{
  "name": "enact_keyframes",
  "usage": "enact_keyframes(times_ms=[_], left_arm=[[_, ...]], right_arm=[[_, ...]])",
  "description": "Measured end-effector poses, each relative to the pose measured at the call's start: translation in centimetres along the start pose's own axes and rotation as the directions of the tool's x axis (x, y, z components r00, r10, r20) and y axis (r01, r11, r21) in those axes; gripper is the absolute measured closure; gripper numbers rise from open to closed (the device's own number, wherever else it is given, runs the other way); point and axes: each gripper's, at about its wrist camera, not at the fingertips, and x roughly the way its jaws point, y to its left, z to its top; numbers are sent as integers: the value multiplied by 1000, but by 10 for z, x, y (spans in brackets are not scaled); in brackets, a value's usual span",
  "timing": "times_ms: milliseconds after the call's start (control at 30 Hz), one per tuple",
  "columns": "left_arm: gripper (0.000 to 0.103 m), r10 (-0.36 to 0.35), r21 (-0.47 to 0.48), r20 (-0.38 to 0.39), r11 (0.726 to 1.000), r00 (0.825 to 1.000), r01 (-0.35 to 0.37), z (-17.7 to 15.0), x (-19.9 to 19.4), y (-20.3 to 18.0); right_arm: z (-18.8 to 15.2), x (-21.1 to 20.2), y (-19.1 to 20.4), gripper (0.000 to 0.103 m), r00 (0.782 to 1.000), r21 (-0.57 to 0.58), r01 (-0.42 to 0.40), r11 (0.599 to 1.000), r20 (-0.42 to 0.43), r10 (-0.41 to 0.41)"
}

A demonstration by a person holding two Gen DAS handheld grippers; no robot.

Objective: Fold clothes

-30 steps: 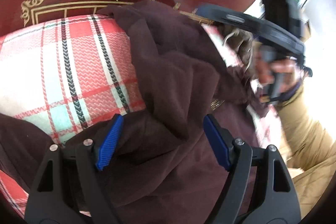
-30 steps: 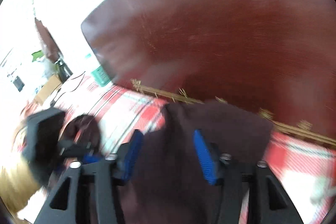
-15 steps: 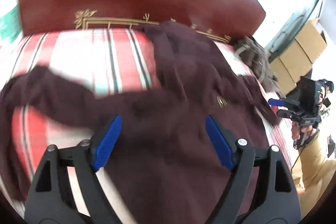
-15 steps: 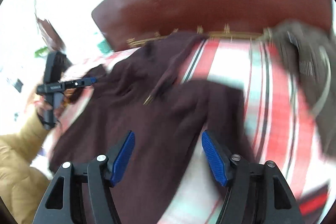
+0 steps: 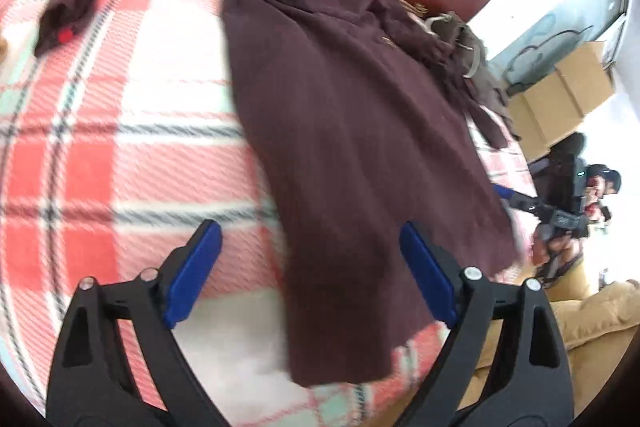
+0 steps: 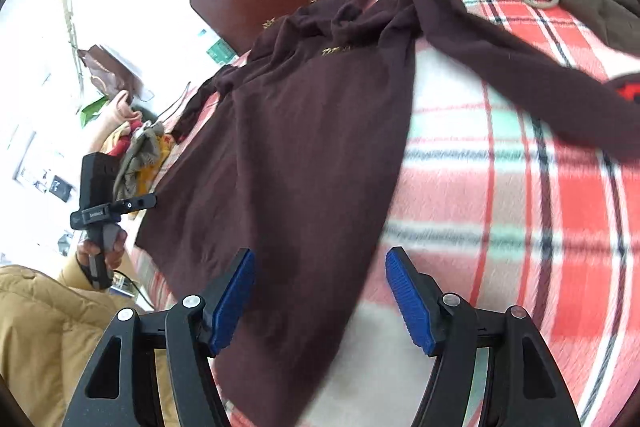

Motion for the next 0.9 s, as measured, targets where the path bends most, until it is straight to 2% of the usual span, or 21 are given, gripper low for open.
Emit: enact_keyframes(times_ms=[133,267,300,333,367,400,433,467,500,600,700,767,800,900], left_arm=[[8,-80,17,-15,997,997,80,-5,9,-13],[10,-102,-52,9,993,995,102,-1,12,-10],[15,-98,-75,12,992,995,99,0,11,-9],[20,-76,-93,10,993,997,77,1,10,-8],[35,-47,-106,7,993,999,48,2,9,-8],[65,-28,-115,-6,993,1000,27,2,10,-8],[81,-12,-123,-23,992,1000,9,2,12,-8],[90,-14,-146,-39,989,999,8,2,13,-7],[90,-24,-175,-53,984,998,15,2,14,-5],[91,-135,-257,-36,959,990,121,0,4,0],[91,-211,-251,-17,947,977,200,-6,-15,-8],[91,-247,-231,-33,945,968,233,-15,-28,-18],[91,-255,-220,-41,946,966,240,-20,-33,-23],[91,-219,-211,-62,956,974,202,-35,-41,-22]], right_arm=[[-11,8,7,32,997,14,-79,997,-7,79],[-15,13,9,32,993,38,-121,992,15,121],[-15,13,9,36,994,42,-113,993,17,112],[-15,14,10,47,995,48,-100,994,18,99],[-16,16,10,54,996,56,-91,994,10,91],[-16,20,9,70,996,69,-87,994,5,87],[-16,23,8,87,997,82,-83,993,-1,83],[-17,25,7,91,997,96,-82,992,-3,83],[-16,23,6,92,995,112,-97,989,9,96],[-16,7,7,97,986,133,-164,977,64,156],[-18,-20,20,98,974,101,-208,973,113,196],[-23,-31,31,98,971,79,-222,972,110,213],[-25,-35,36,98,970,67,-228,971,104,220],[-34,-46,46,98,972,51,-225,973,85,220]])
